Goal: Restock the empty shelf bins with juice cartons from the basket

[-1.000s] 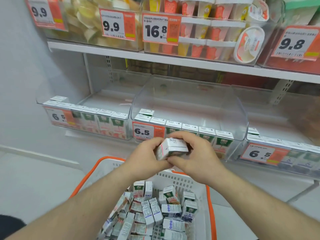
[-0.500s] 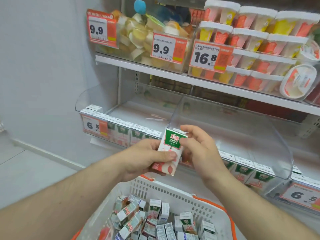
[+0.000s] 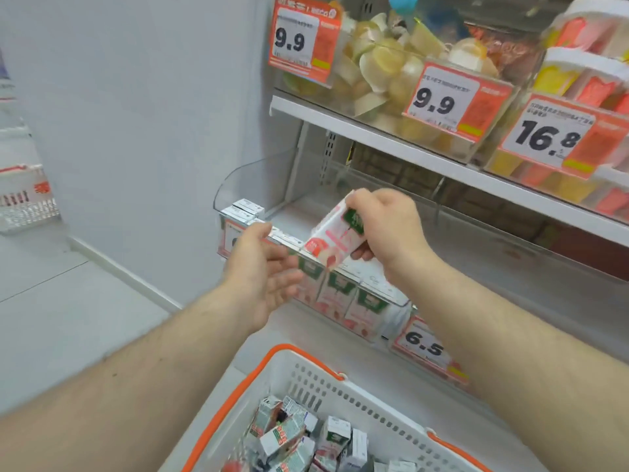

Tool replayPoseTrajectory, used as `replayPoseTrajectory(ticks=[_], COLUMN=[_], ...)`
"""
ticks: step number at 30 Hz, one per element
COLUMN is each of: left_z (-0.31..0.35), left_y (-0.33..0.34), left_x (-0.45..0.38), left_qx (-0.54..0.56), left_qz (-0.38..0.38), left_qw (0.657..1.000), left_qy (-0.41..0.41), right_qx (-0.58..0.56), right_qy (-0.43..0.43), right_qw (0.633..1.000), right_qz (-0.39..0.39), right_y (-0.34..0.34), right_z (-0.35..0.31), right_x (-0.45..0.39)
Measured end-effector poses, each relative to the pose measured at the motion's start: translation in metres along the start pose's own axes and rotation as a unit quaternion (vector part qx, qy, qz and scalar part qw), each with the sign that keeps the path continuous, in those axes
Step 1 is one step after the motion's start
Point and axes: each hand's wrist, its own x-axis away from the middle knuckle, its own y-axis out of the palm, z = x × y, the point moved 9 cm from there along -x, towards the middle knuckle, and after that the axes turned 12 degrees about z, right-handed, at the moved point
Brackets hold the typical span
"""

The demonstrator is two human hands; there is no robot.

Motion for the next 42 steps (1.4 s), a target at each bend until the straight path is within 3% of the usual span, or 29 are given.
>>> replayPoseTrajectory(ticks=[4,10,18,25,34,37,39,42], left_z=[-0.005,-0.024,-0.026,-0.028,-0.029,-0.033,-0.038,-0.039], left_y=[-0.014,0.001,-0.001,0.001,0.003,0.005,0.006,0.010], left_x=[-0.013,-0.031,-0.051,-0.055,-0.051,-0.044,-0.038,-0.028], left_qx=[0.046,0.047,0.085,0.079,0.087,0.055,-0.008,-0.222], left_qz=[0.070,0.040,0.019,0.006,-0.003,-0.016,-0.027,-0.066], left_qw=[0.996,0.995,0.993,0.993,0.992,0.995,0.998,0.972], left_qy=[-0.027,-0.080,-0.074,-0.083,-0.089,-0.079,-0.063,0.053], right_qx=[0.137,0.243,0.200,0.040,0.040,0.145,0.259,0.337], right_qy=[-0.088,-0.073,0.014,0.231,0.288,0.213,0.063,-0.235], right_qw=[0.987,0.964,0.962,0.914,0.889,0.917,0.941,0.911], right_qz=[0.009,-0.083,-0.187,-0.330,-0.354,-0.305,-0.206,-0.032], right_y=[0.043,0.120,0.168,0.175,0.167,0.152,0.131,0.090], right_z=[-0.013,0.018,0.046,0.079,0.087,0.076,0.056,0.010], right_x=[-0.039,-0.065,-0.070,-0.053,-0.045,-0.044,-0.052,-0.033])
